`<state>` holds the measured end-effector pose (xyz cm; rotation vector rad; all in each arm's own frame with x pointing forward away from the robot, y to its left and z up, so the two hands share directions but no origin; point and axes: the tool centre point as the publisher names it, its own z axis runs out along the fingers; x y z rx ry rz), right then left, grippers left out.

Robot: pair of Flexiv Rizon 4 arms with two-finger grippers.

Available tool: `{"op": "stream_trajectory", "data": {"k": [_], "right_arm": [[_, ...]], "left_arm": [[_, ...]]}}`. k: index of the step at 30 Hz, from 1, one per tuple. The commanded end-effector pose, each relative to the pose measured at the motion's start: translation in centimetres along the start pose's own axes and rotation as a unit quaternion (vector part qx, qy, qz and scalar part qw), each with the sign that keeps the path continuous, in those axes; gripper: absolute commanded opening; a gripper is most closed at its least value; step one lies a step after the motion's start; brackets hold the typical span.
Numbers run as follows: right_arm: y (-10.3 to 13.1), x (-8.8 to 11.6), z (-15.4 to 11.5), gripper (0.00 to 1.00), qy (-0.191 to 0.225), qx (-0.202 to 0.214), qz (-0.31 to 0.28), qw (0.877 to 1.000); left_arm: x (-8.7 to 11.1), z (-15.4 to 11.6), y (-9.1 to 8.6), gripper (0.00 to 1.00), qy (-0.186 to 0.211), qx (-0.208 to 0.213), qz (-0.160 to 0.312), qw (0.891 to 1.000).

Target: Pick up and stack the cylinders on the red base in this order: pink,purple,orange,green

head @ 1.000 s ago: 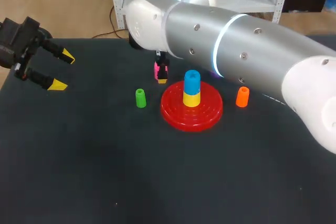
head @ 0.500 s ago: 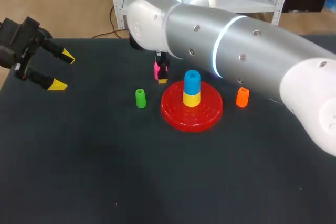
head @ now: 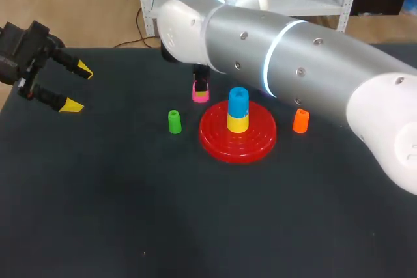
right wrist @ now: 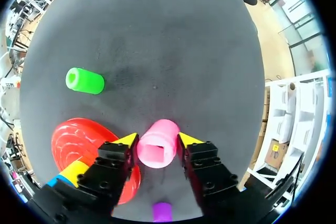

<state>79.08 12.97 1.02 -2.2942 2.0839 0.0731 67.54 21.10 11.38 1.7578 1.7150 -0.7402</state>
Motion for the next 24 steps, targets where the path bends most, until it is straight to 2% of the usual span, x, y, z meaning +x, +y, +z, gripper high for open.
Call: {"op": "stream_trajectory", "data": {"k": [1,11,19,24], "right_arm": [[-0.7,-0.3,0.2,0.0,0.003,-0.019,-0.002,1.0],[-0.6,-0.3,0.0,0.0,0.001,-0.023,-0.003,1.0],[-1.2,0.1,-2.5,0.0,-0.014,-0.022,0.012,1.0],[-1.3,0.3,-5.2,0.0,-0.039,-0.018,0.022,0.999]], "left_arm": [[0.0,0.0,-0.1,1.0,0.0,-0.001,0.0,1.0],[0.0,0.0,-0.1,1.0,0.0,-0.001,0.0,1.0],[0.0,0.0,-0.1,1.0,0.0,-0.001,0.0,1.0],[0.0,0.0,-0.1,1.0,0.0,-0.001,0.0,1.0]]}}
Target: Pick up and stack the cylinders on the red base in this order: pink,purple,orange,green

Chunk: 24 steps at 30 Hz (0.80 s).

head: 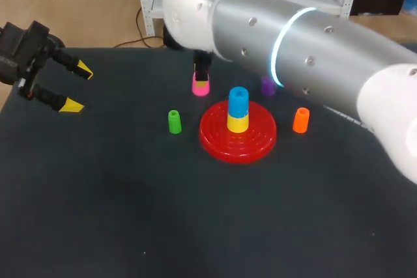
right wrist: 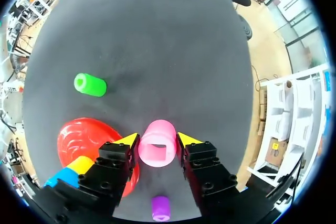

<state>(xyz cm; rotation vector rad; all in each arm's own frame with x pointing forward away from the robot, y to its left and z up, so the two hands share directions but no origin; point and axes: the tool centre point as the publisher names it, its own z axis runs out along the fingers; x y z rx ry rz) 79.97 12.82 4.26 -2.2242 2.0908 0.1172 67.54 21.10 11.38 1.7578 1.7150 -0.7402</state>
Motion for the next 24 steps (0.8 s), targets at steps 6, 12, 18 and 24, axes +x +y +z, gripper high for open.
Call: {"op": "stream_trajectory", "data": {"k": [6,12,18,24], "right_arm": [[-0.5,0.2,-5.8,0.0,-0.021,-0.029,0.037,0.999],[0.4,-0.2,-8.8,0.0,-0.009,-0.038,0.048,0.998],[2.4,0.9,-10.6,0.0,0.001,-0.046,0.083,0.996],[4.4,3.2,-11.3,0.0,0.006,-0.037,0.119,0.992]], "left_arm": [[0.0,0.0,-0.1,1.0,0.0,-0.001,0.0,1.0],[0.0,0.0,-0.1,1.0,0.0,-0.001,0.0,1.0],[0.0,0.0,-0.1,1.0,0.0,-0.001,0.0,1.0],[0.0,0.0,-0.1,1.0,0.0,-0.001,0.0,1.0]]}}
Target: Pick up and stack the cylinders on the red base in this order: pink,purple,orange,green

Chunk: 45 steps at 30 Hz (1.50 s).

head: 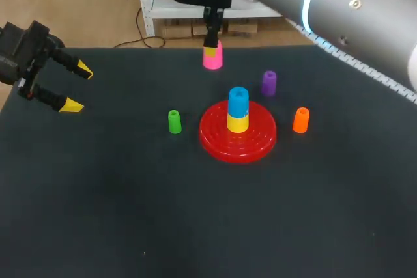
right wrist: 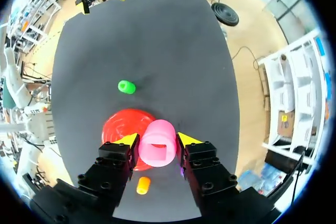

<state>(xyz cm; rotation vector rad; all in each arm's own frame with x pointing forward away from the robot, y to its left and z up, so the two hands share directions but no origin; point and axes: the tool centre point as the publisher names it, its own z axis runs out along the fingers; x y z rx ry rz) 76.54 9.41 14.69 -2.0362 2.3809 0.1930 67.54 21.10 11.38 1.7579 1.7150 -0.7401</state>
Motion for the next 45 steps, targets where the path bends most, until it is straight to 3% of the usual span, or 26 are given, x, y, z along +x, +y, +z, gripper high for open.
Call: {"op": "stream_trajectory", "data": {"k": [1,11,20,32,45], "right_arm": [[0.8,1.8,-0.6,0.0,-0.012,0.004,0.011,1.0],[1.9,5.0,-1.0,0.0,-0.018,0.006,0.043,0.999],[3.8,5.4,-0.7,0.0,-0.012,-0.002,0.051,0.999],[7.1,5.5,-1.7,0.0,-0.01,0.018,0.054,0.998],[9.8,5.7,0.4,0.0,-0.025,0.006,0.049,0.998]], "left_arm": [[0.0,0.0,-0.1,1.0,0.0,-0.001,0.0,1.0],[0.0,0.0,-0.1,1.0,0.0,-0.001,0.0,1.0],[0.0,0.0,-0.1,1.0,0.0,-0.001,0.0,1.0],[0.0,0.0,-0.1,1.0,0.0,-0.001,0.0,1.0],[0.0,0.0,-0.1,1.0,0.0,-0.001,0.0,1.0]]}}
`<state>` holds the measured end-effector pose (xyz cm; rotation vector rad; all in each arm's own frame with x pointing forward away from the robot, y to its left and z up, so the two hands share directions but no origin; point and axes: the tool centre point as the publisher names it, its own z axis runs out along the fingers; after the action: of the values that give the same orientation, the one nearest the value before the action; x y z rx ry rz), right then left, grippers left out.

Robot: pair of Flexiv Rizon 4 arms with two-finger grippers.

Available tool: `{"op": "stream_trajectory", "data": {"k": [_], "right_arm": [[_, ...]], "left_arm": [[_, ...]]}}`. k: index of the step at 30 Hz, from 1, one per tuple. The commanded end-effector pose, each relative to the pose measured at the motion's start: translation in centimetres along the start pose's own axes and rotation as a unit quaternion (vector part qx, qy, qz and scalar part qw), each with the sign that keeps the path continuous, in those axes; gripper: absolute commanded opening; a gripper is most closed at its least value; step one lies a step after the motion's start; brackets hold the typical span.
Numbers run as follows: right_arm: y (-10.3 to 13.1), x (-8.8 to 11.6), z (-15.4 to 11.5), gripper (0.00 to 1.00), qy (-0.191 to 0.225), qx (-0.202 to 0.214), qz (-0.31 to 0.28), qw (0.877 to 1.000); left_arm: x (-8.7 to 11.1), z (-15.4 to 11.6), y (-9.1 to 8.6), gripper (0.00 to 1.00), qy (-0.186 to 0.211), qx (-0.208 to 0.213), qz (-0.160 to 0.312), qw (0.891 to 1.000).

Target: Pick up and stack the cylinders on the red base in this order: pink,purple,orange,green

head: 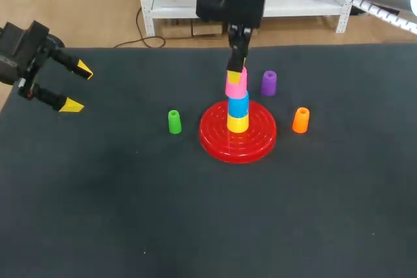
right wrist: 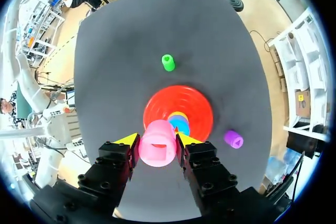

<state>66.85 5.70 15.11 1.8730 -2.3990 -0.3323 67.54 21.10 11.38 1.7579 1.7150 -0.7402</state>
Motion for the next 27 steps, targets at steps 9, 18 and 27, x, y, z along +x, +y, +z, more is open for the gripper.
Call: {"op": "stream_trajectory", "data": {"k": [9,18,27], "right_arm": [[0.2,0.5,1.3,0.0,-0.028,0.083,0.007,0.996],[-0.9,-0.1,1.0,0.0,-0.007,0.089,0.009,0.996],[-1.1,0.1,1.0,0.0,-0.005,0.085,0.017,0.996]], "left_arm": [[0.0,0.0,-0.1,1.0,0.0,-0.001,0.0,1.0],[0.0,0.0,-0.1,1.0,0.0,-0.001,0.0,1.0],[0.0,0.0,-0.1,1.0,0.0,-0.001,0.0,1.0]]}}
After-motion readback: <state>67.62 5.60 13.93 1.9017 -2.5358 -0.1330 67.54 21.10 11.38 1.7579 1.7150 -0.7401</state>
